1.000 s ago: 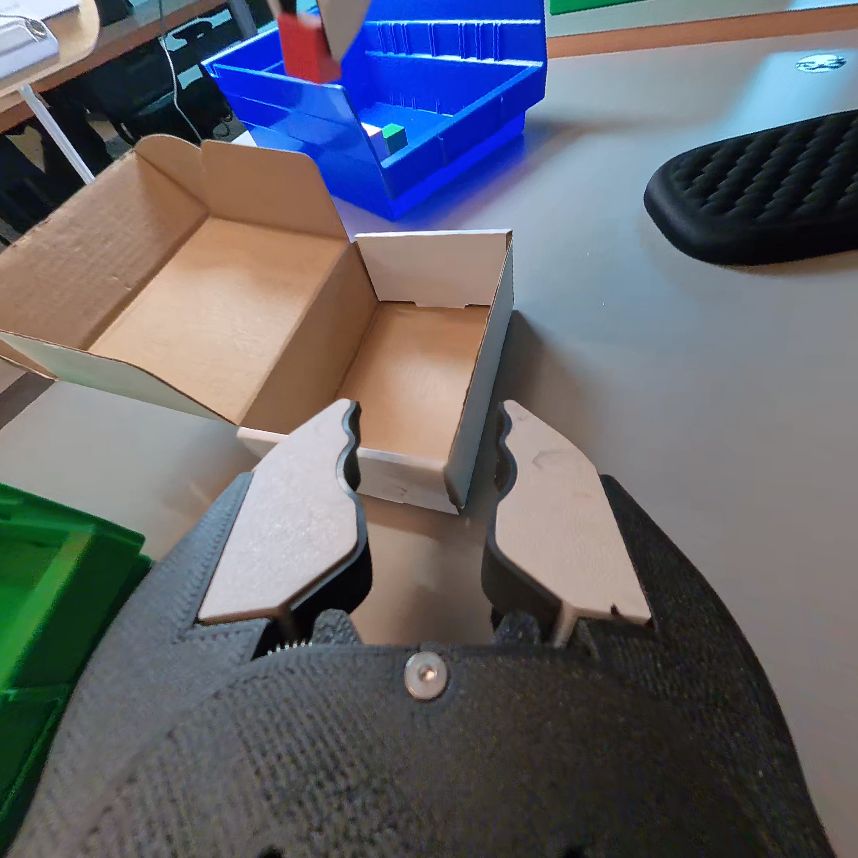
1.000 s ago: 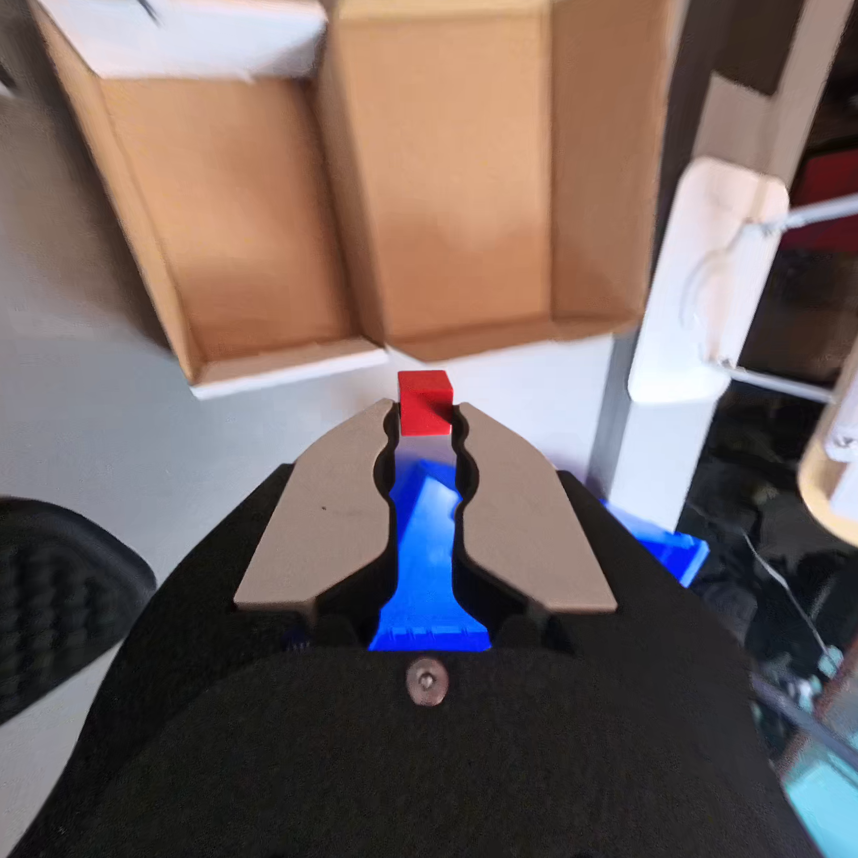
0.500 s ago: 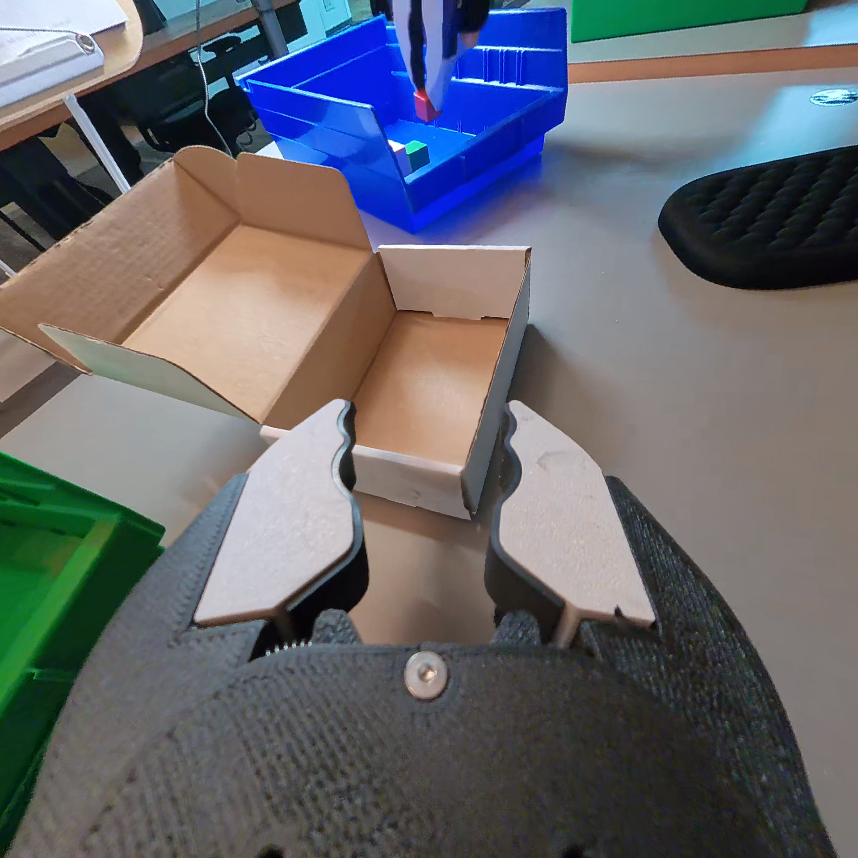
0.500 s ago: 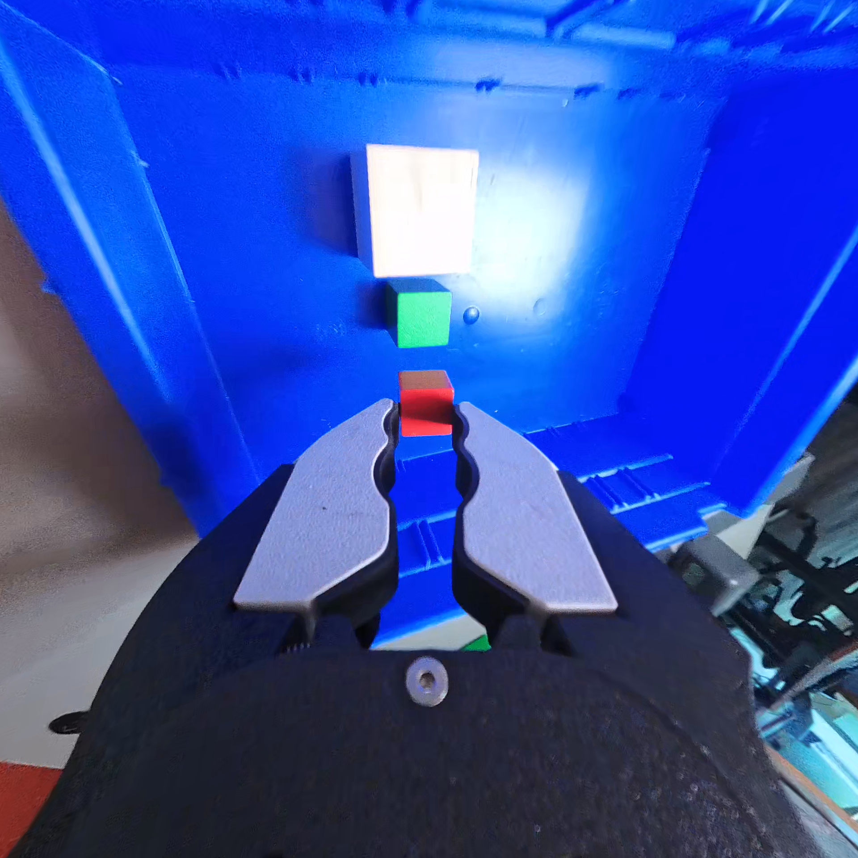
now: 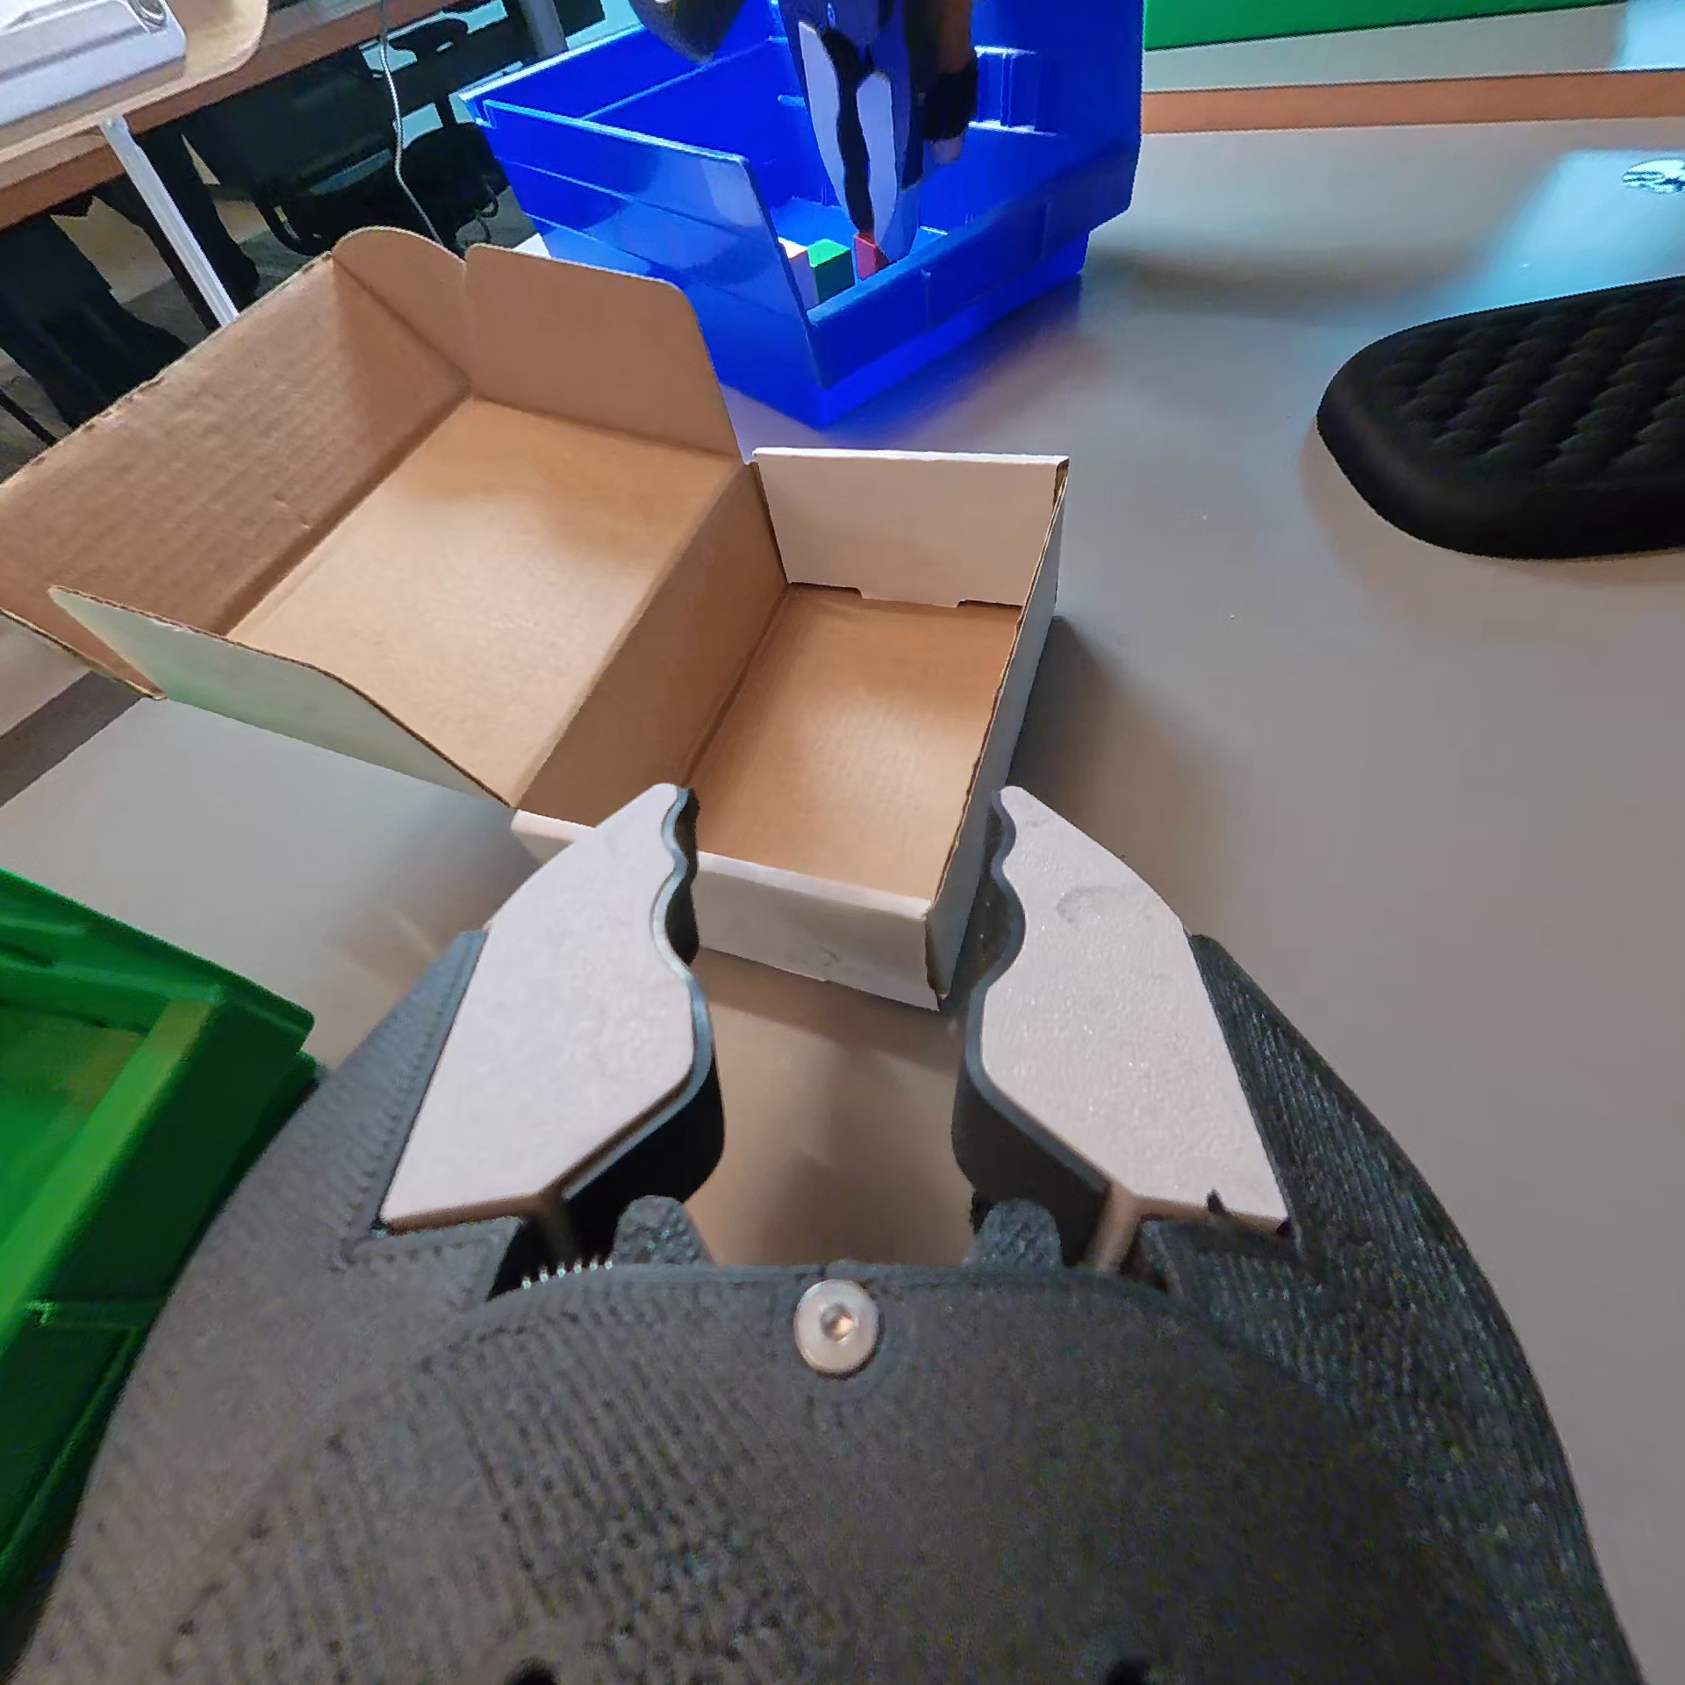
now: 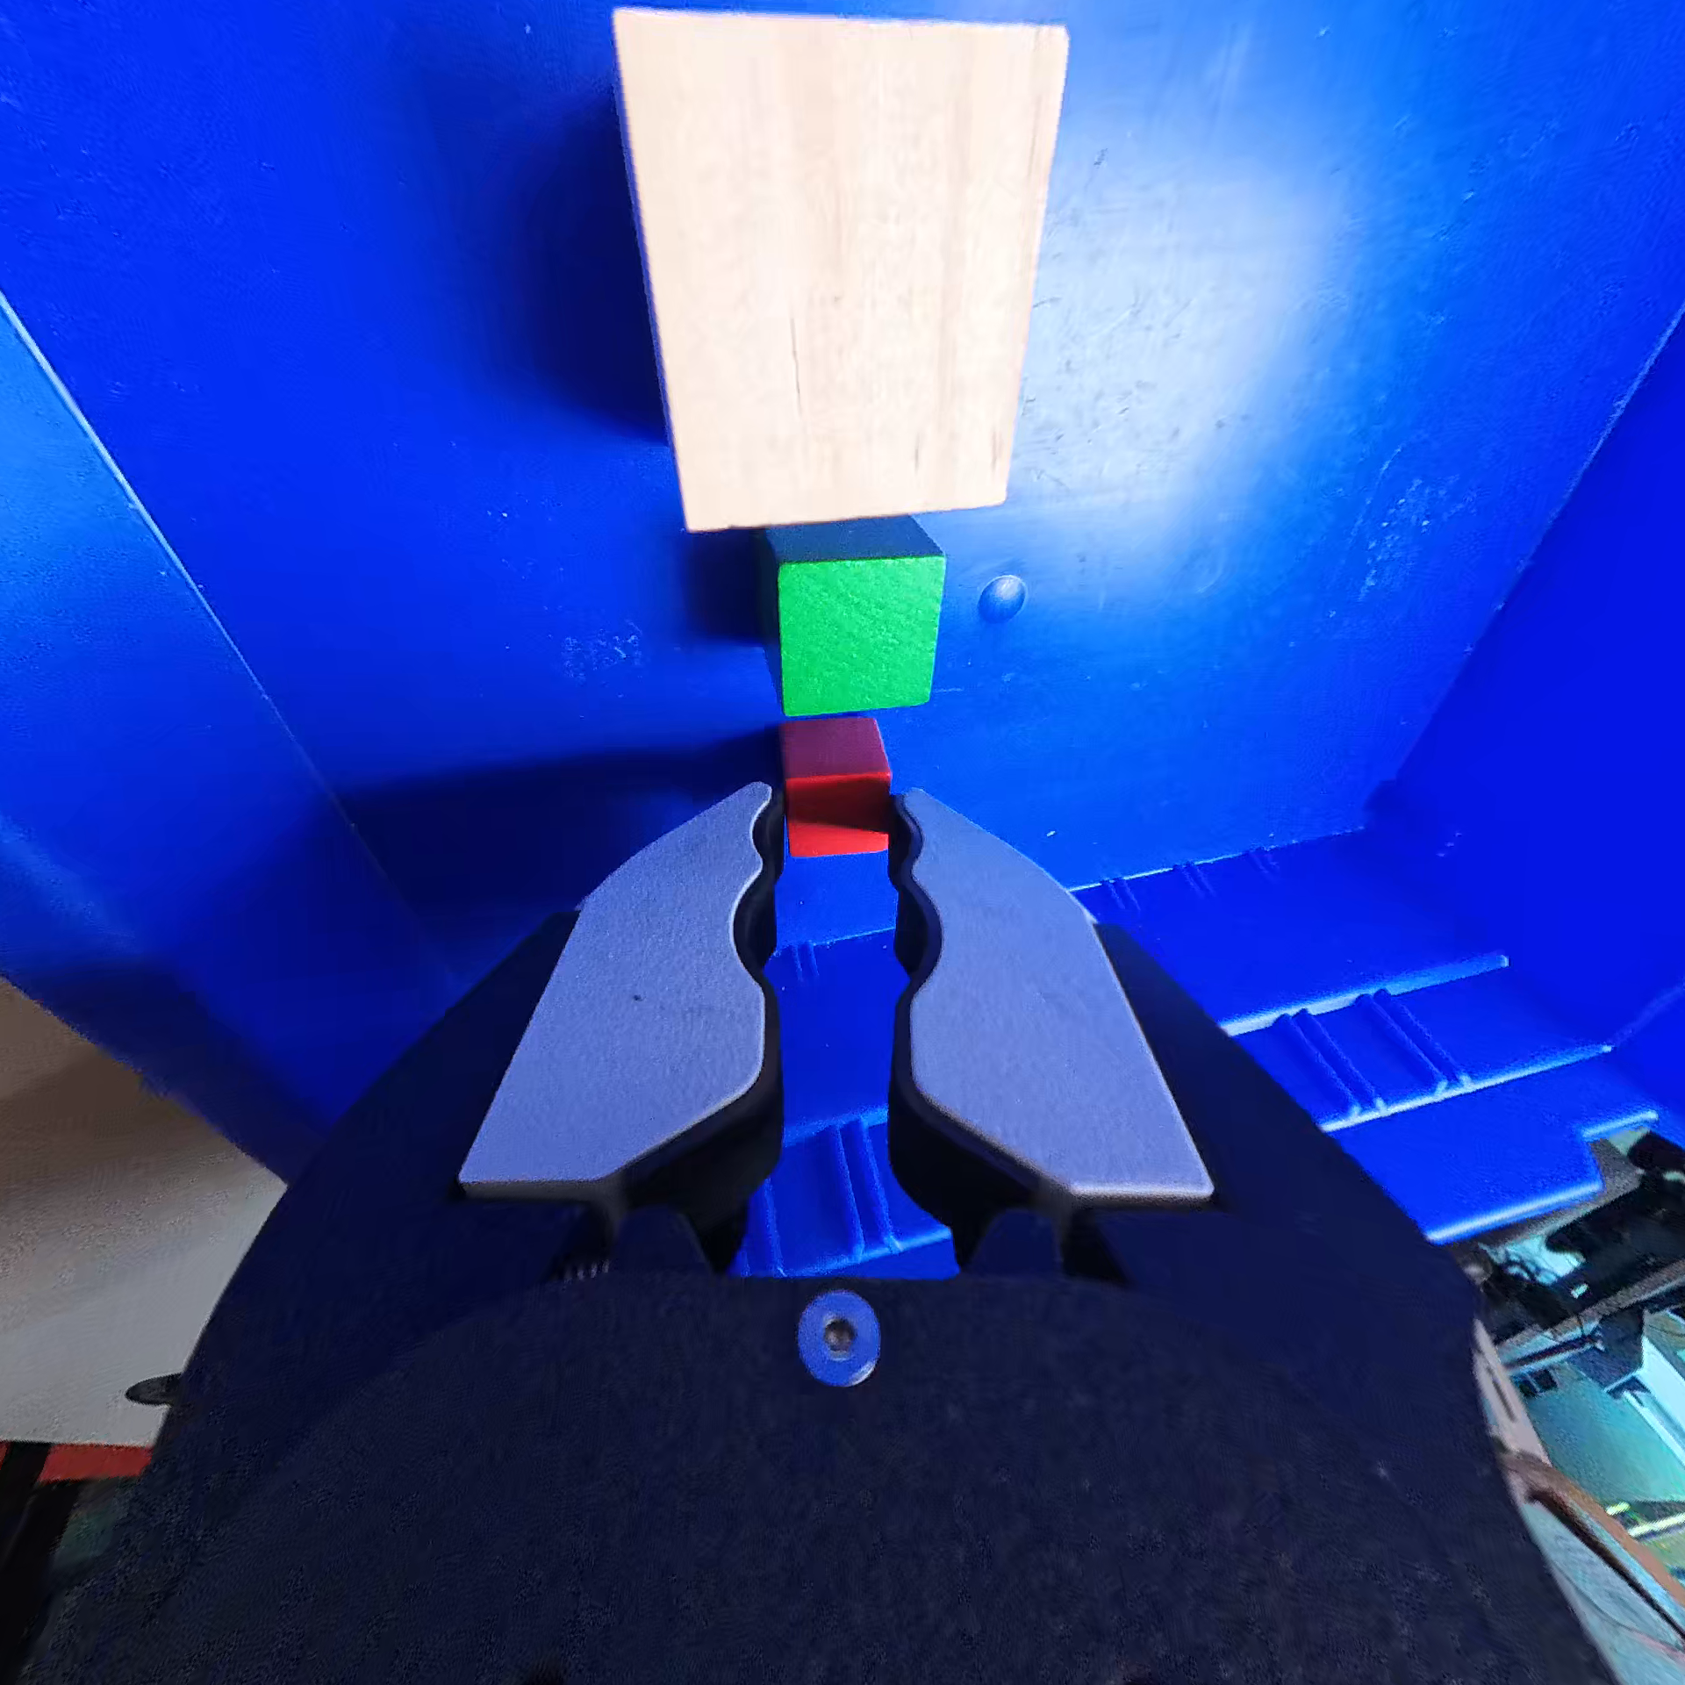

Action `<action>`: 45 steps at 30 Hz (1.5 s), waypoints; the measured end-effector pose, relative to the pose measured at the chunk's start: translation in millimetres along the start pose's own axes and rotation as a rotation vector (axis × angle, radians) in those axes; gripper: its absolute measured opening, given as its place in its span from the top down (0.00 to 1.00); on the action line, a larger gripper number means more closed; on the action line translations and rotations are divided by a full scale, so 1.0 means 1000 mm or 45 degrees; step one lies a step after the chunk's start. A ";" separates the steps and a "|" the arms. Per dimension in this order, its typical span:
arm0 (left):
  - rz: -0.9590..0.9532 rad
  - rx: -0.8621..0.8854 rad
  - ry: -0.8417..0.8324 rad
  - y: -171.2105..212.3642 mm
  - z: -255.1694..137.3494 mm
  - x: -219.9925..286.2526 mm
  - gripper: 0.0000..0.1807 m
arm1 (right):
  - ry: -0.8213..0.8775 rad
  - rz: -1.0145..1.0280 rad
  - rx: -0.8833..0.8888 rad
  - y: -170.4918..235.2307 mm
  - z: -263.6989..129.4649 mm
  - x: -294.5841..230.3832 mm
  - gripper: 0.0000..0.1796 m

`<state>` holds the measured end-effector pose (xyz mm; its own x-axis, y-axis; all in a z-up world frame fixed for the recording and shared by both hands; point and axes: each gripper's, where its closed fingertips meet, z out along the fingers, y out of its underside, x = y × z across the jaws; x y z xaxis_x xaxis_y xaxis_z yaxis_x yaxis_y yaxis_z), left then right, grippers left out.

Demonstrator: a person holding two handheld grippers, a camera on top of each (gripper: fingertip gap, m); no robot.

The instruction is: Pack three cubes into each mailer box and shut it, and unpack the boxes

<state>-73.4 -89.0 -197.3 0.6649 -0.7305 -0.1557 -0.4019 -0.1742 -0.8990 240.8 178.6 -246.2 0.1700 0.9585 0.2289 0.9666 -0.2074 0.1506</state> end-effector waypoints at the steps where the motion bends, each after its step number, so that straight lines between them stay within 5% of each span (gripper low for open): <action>1: -0.002 0.001 -0.002 0.000 0.000 -0.001 0.67 | 0.007 0.001 -0.006 0.000 0.001 0.001 0.88; 6: -0.012 0.002 -0.009 0.000 -0.001 -0.003 0.67 | 0.034 0.042 0.137 -0.010 -0.019 0.003 0.82; 11: -0.060 0.032 -0.022 -0.004 -0.004 -0.012 0.67 | 0.012 0.082 0.674 -0.065 -0.099 -0.020 0.82; 16: -0.223 0.140 -0.112 -0.019 -0.016 -0.049 0.69 | -0.257 0.112 1.120 -0.121 -0.165 -0.084 0.84; 24: -0.577 0.091 -0.190 -0.025 0.002 -0.120 0.73 | -0.488 0.514 1.216 -0.189 -0.156 -0.122 0.78; 30: -0.745 -0.008 -0.043 -0.020 0.030 -0.116 0.79 | -0.487 0.611 1.279 -0.201 -0.150 -0.120 0.91; 32: -0.719 0.018 -0.036 -0.023 0.030 -0.112 0.81 | -0.442 0.569 1.326 -0.199 -0.155 -0.127 0.97; 45: -0.026 0.229 -0.014 -0.039 -0.008 -0.042 0.82 | 0.015 0.156 1.723 -0.150 -0.179 -0.212 0.97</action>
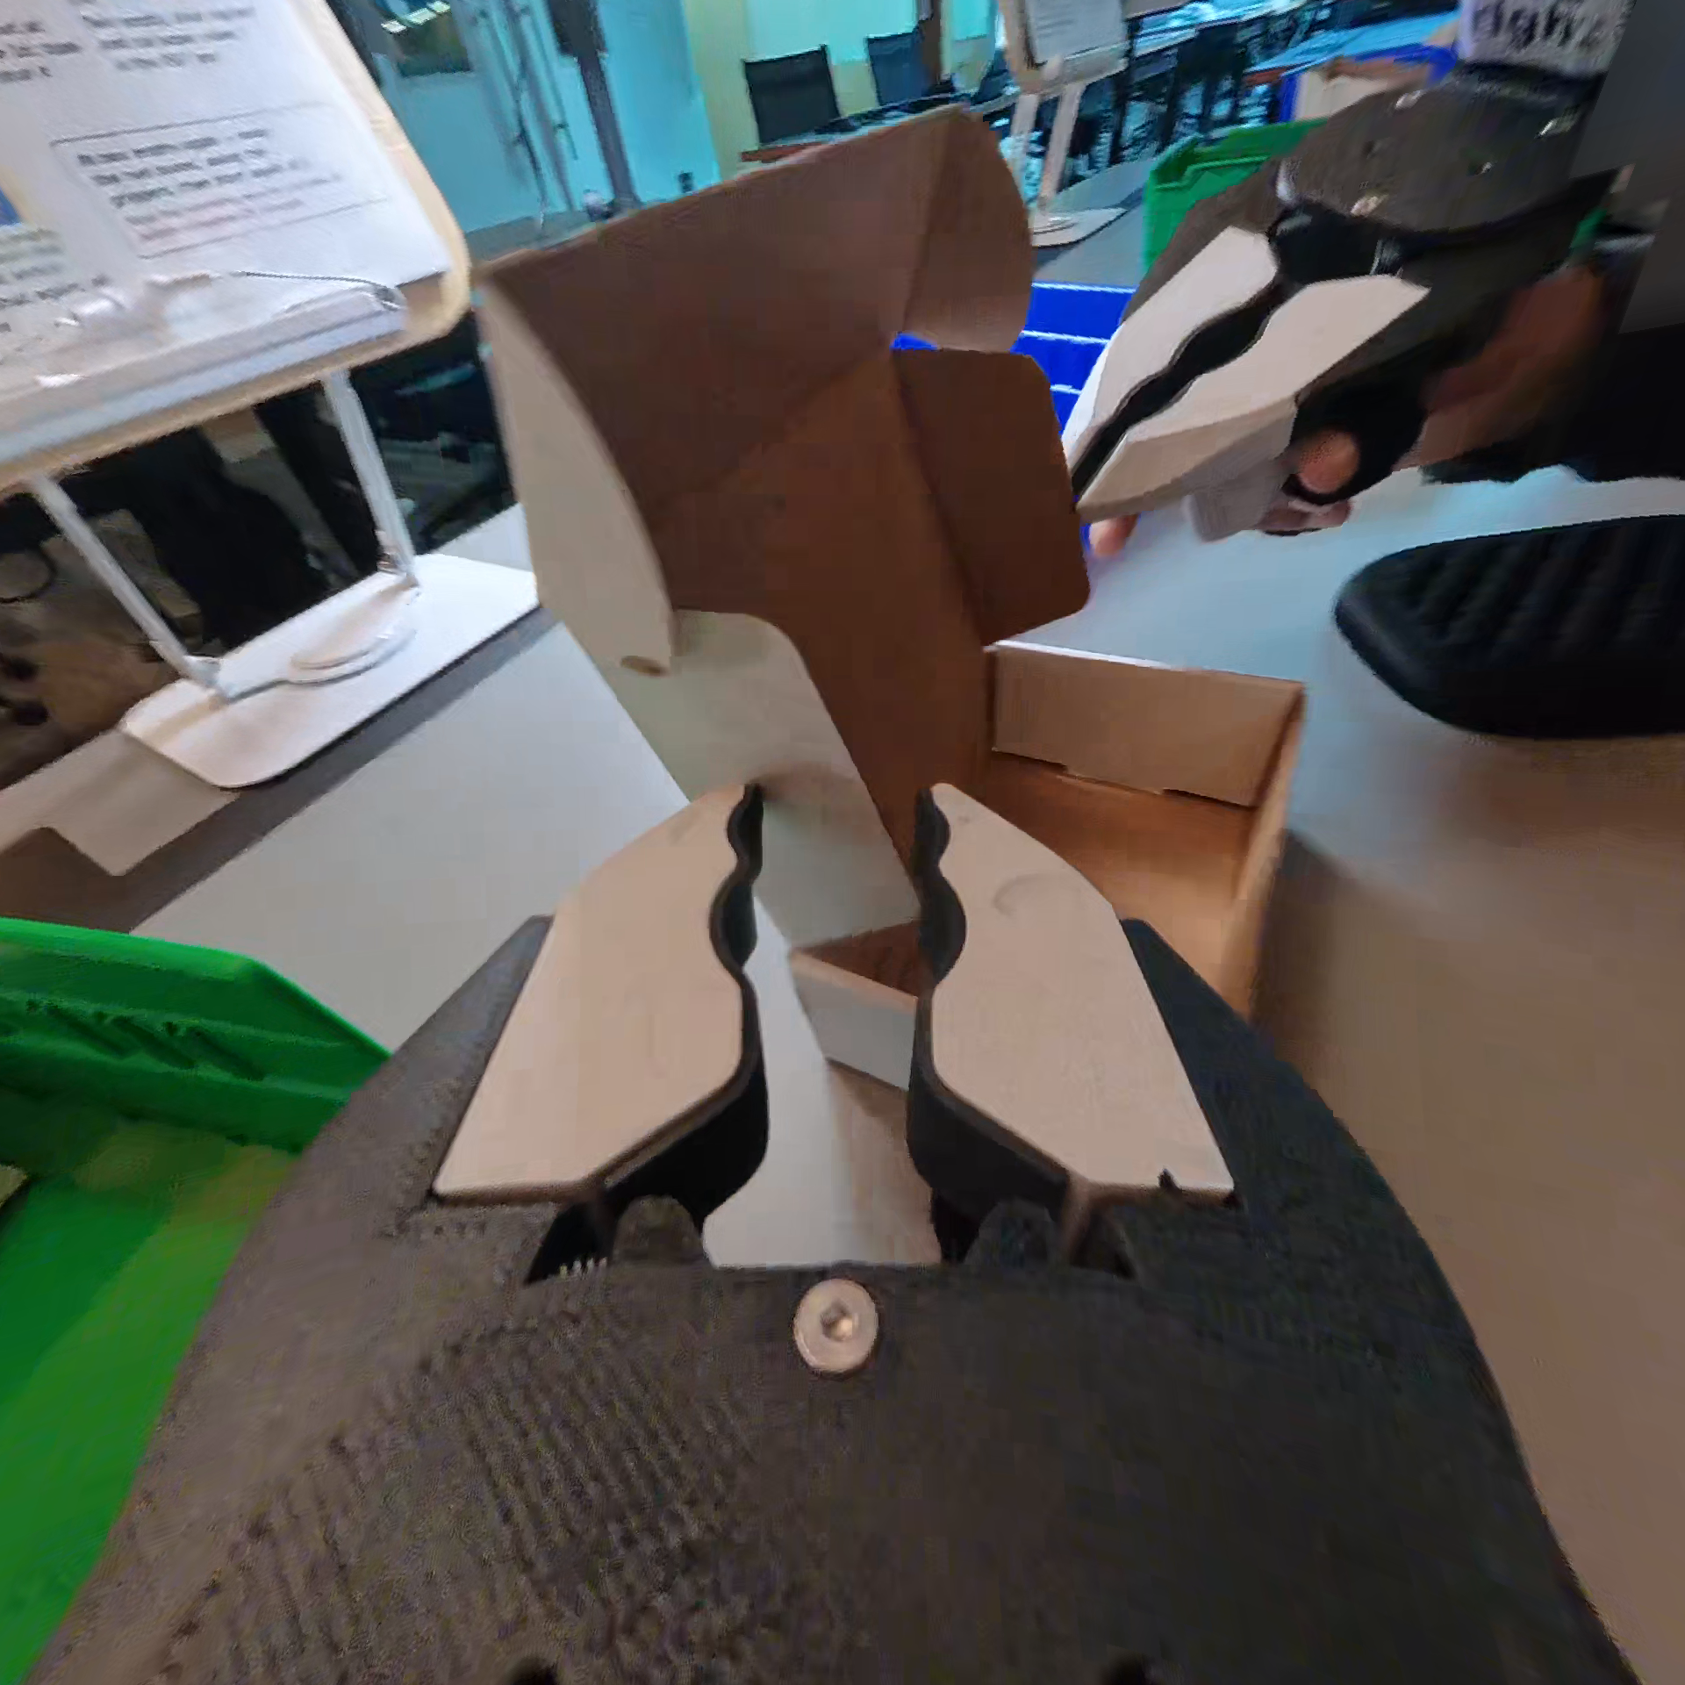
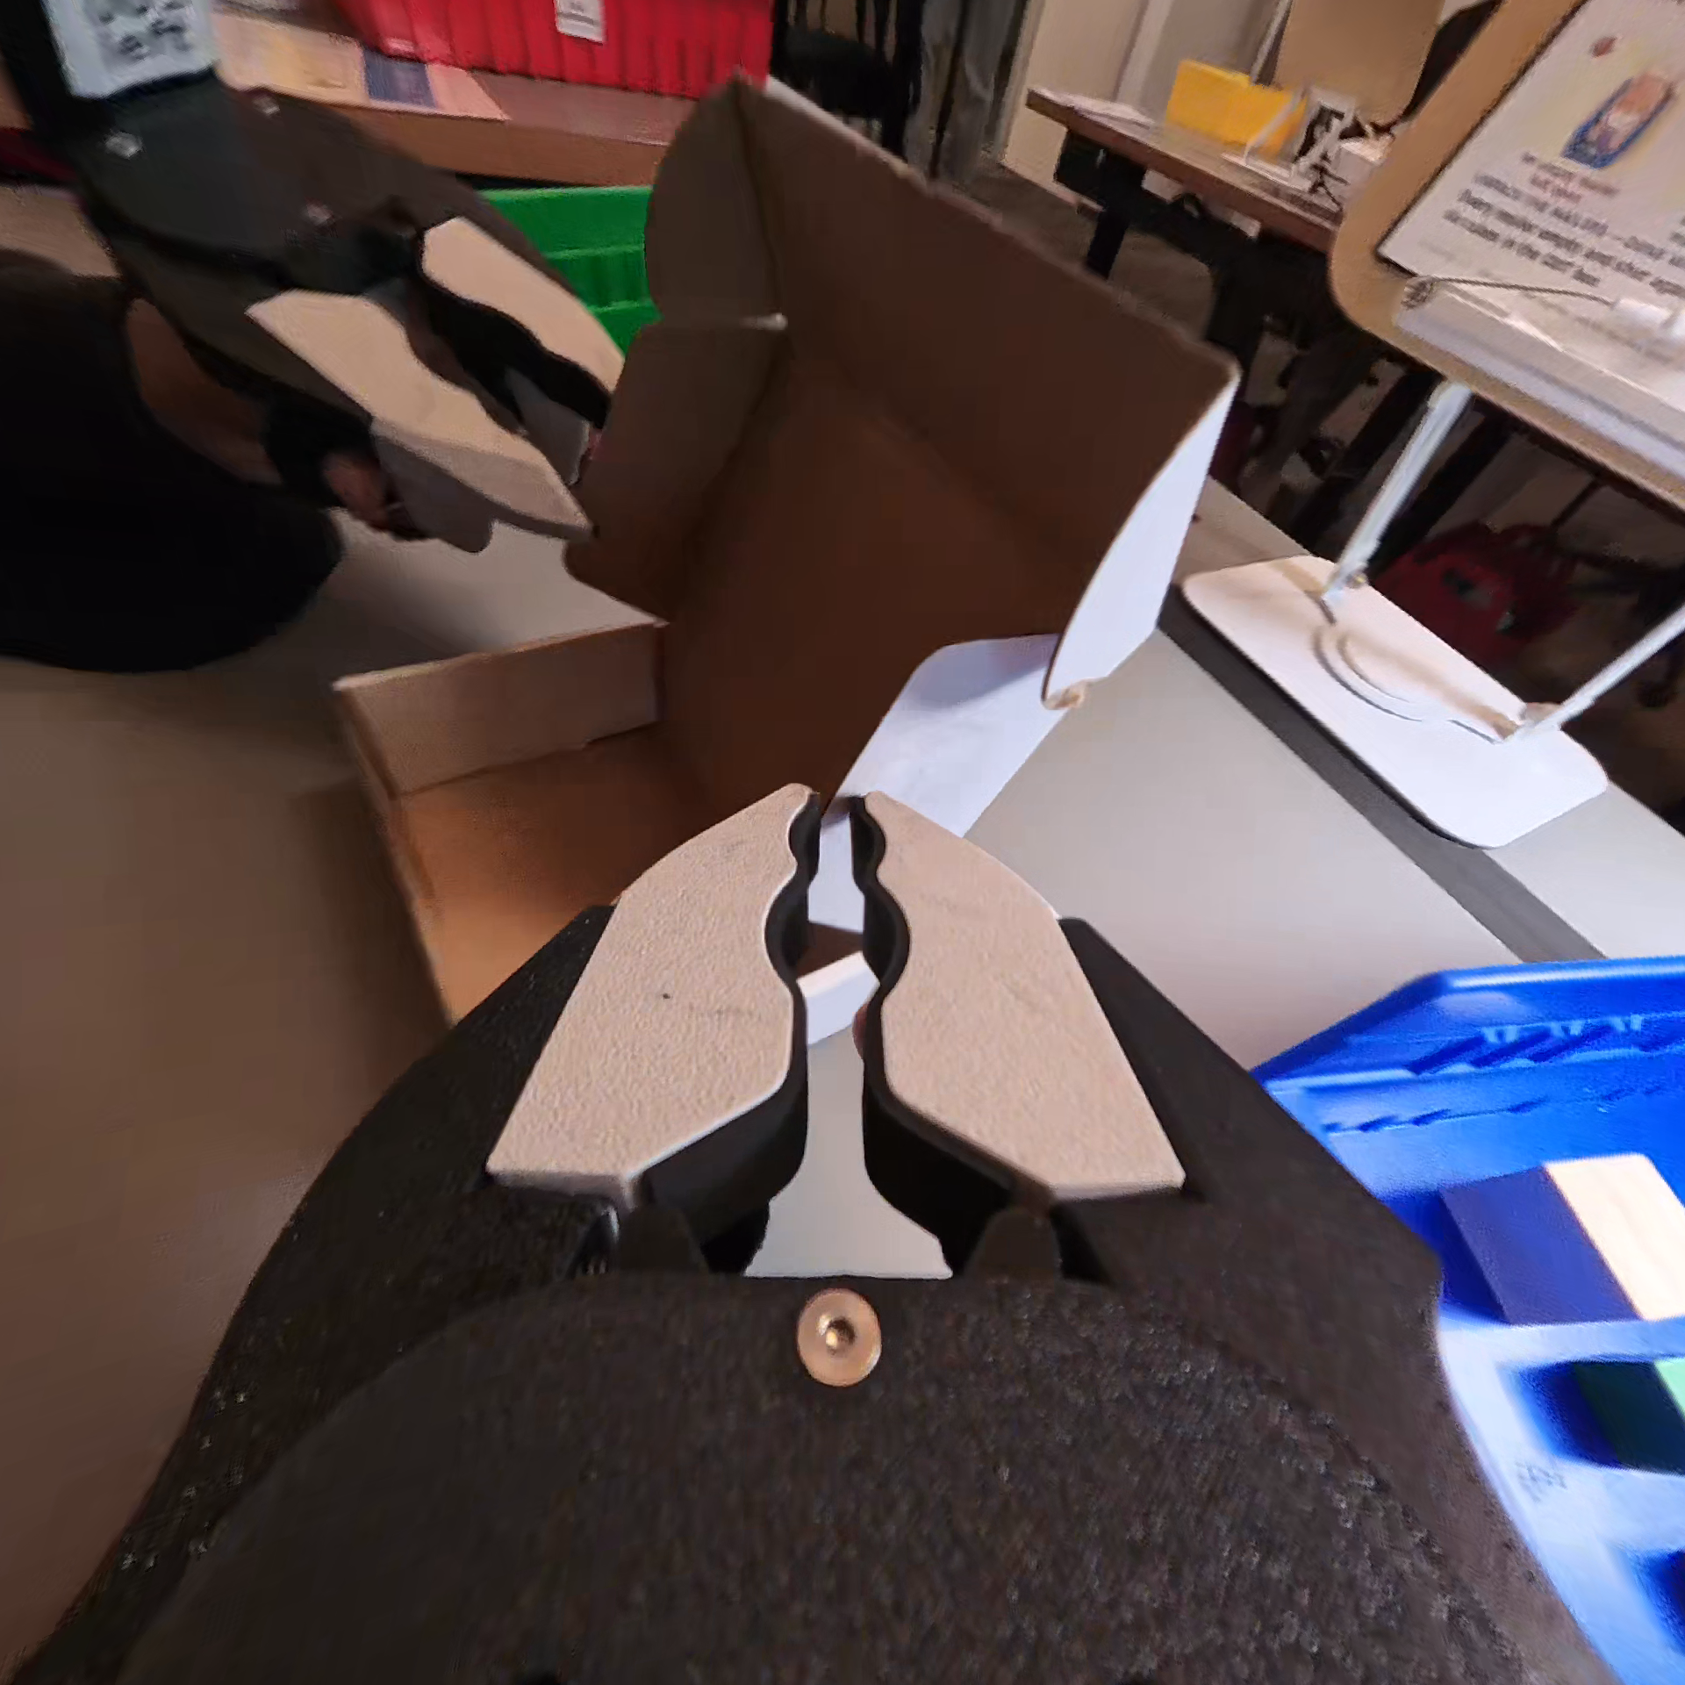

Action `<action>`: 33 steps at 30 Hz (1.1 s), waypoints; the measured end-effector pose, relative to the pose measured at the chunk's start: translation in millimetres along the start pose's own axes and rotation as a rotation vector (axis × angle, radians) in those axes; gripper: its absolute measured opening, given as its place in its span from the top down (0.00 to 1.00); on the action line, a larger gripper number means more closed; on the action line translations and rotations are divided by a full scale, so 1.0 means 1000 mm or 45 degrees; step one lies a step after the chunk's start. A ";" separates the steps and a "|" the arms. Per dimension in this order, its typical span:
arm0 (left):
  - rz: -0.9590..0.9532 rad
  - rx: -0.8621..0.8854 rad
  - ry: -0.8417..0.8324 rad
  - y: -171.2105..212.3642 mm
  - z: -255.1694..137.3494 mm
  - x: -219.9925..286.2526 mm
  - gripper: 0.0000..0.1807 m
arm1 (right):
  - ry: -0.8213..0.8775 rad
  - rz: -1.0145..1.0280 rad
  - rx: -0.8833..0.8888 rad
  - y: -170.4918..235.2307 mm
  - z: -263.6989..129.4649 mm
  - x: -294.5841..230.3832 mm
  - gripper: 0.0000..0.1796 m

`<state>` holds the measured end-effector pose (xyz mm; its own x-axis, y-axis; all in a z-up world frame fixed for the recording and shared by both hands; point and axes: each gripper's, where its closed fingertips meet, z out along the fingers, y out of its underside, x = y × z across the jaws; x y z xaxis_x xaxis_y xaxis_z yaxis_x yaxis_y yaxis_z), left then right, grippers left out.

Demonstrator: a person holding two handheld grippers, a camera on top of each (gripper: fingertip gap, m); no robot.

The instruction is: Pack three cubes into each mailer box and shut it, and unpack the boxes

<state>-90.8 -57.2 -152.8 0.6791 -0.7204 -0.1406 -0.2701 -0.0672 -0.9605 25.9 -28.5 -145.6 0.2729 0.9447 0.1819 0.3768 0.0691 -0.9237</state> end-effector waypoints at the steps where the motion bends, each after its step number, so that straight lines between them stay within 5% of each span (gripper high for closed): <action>1: -0.023 -0.011 0.044 0.000 -0.003 0.007 0.81 | -0.017 -0.021 0.007 0.004 -0.003 -0.008 0.97; 9: -0.104 -0.218 0.219 0.029 -0.015 0.039 0.82 | -0.109 -0.142 -0.145 0.042 -0.016 -0.043 0.96; 20: 0.233 -0.096 0.075 -0.012 -0.048 0.038 0.65 | 0.123 -0.644 -0.228 0.013 -0.048 -0.034 0.66; 27: 0.398 -0.216 0.059 -0.010 -0.036 0.050 0.78 | 0.086 -0.781 -0.246 0.004 -0.036 -0.048 0.74; 33: 0.208 -0.342 0.225 0.022 -0.039 0.074 0.79 | -0.095 -0.623 -0.366 0.040 -0.039 -0.077 0.75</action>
